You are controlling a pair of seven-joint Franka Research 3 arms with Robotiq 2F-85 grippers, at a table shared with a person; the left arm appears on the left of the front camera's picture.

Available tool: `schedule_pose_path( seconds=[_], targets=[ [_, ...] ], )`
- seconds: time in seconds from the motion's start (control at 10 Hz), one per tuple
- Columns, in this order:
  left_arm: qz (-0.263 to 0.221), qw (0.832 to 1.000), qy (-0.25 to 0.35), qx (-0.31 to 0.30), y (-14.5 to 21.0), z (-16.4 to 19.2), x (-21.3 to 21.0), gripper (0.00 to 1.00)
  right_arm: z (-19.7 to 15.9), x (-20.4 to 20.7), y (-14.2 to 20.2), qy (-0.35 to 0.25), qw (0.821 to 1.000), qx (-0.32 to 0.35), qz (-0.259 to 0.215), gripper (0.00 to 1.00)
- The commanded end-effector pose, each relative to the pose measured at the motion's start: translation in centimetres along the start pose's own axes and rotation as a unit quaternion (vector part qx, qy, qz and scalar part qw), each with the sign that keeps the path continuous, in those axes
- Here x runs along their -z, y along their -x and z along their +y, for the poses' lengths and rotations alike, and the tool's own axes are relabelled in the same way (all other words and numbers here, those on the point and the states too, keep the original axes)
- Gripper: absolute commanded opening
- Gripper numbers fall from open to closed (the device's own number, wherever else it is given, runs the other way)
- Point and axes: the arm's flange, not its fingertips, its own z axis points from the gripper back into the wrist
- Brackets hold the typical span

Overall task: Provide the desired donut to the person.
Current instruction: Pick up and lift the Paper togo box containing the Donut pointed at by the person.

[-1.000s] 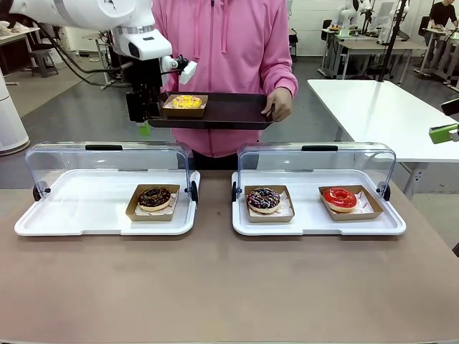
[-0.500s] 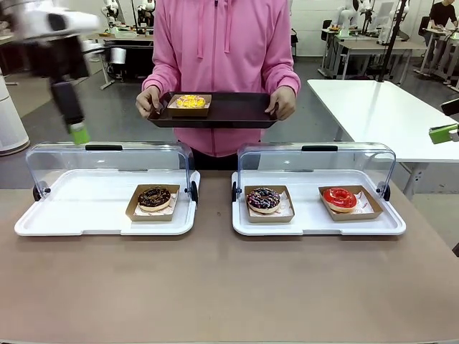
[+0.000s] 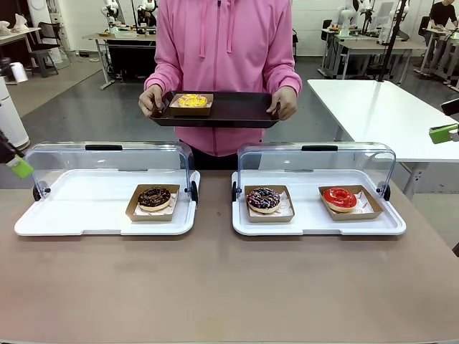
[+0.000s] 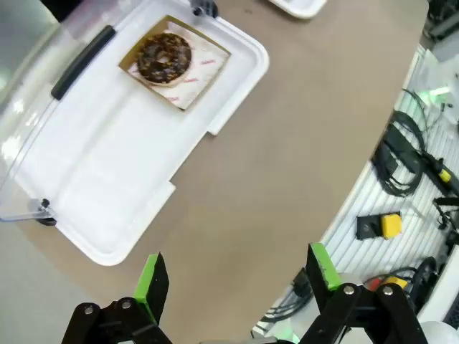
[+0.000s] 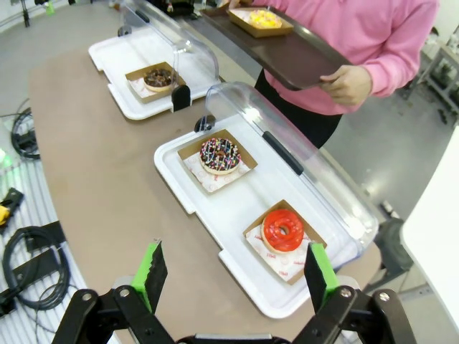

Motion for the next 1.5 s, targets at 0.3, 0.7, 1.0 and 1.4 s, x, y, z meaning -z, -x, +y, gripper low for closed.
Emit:
schedule_pose_path(
  seconds=[0.3,0.7,1.0,1.4],
  targets=[
    [-0.125,0.992,-0.023,0.021,3.3,4.4,1.1,1.00,0.0,0.1,0.1,-0.004,1.000,-0.003,0.003,1.00],
    [-0.240,0.968,-0.060,0.041,4.6,6.0,1.5,1.00,0.0,0.1,0.1,-0.004,1.000,-0.003,0.003,1.00],
    [-0.261,0.961,-0.074,0.060,4.3,6.2,1.8,1.00,0.0,0.1,0.1,-0.004,1.000,-0.003,0.003,1.00],
    [-0.259,0.962,-0.068,0.060,4.1,6.3,2.0,1.00,0.0,0.1,0.1,-0.004,1.000,-0.003,0.003,1.00]
  ],
)
